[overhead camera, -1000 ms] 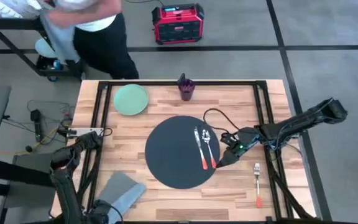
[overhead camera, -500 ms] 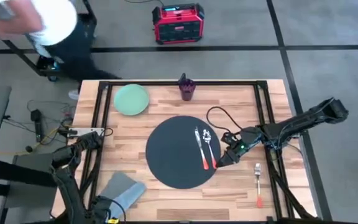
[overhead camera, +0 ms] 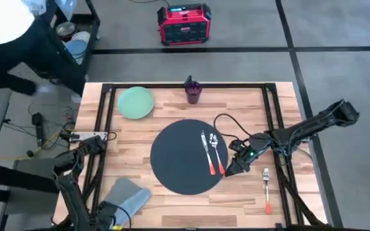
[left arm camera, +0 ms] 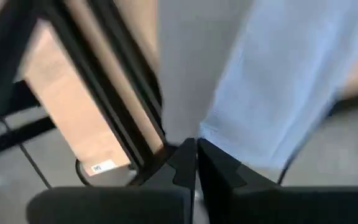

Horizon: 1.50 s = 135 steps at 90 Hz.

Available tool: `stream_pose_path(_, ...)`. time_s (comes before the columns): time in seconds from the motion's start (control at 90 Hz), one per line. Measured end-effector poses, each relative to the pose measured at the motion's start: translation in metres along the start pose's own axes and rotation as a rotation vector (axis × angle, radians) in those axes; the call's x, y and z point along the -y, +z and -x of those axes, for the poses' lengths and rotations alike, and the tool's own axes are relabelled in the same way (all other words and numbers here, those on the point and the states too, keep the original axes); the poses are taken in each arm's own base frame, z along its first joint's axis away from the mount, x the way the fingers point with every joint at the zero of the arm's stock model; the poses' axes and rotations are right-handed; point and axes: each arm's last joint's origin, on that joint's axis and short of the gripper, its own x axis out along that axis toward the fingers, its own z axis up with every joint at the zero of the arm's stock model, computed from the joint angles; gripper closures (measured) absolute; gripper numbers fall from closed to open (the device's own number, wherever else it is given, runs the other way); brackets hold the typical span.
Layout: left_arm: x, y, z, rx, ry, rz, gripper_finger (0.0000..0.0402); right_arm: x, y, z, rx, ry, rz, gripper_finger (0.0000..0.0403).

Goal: Set table place
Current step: Fold the table napkin

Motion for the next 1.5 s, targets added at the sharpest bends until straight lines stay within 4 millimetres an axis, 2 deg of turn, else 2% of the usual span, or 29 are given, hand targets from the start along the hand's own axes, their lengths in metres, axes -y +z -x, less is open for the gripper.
stream_pose_path(0.178,0.002,0.000,-0.014,-0.111,0.105,-0.048,0.0402,-0.002,-0.001,0.000,-0.008,0.014,0.011,0.0243)
stream_pose_path(0.311,0.007,0.004,-0.017,-0.036,0.038,-0.104,0.0402,-0.002,-0.003,-0.001,-0.029,0.022,0.042,0.0243)
stream_pose_path(0.478,0.014,0.017,-0.011,0.036,-0.043,-0.078,0.0402,-0.003,-0.005,-0.001,-0.088,0.049,0.066,0.0243)
stream_pose_path(0.622,0.006,0.019,0.003,0.023,-0.134,-0.073,0.0396,-0.006,-0.005,-0.001,-0.083,0.077,0.099,0.0242)
stream_pose_path(0.778,0.002,0.020,0.012,-0.001,-0.203,-0.092,0.0356,-0.006,-0.005,-0.001,-0.081,0.078,0.123,0.0222)
stream_pose_path(0.989,0.009,0.029,0.021,0.006,-0.297,-0.025,0.0270,-0.006,-0.005,-0.001,-0.084,0.071,0.124,0.0182)
stream_pose_path(1.111,0.018,0.043,0.028,-0.010,-0.320,0.024,0.0228,-0.005,-0.005,-0.001,-0.086,0.066,0.122,0.0173)
stream_pose_path(1.222,0.029,0.060,0.035,-0.013,-0.375,0.128,0.0214,-0.004,-0.006,-0.001,-0.089,0.057,0.118,0.0175)
stream_pose_path(1.333,0.049,0.071,0.027,0.048,-0.423,0.101,0.0219,-0.002,-0.006,-0.001,-0.093,0.040,0.111,0.0180)
stream_pose_path(1.5,0.084,0.084,0.006,0.054,-0.441,-0.020,0.0258,0.000,-0.007,-0.001,-0.101,0.019,0.102,0.0187)
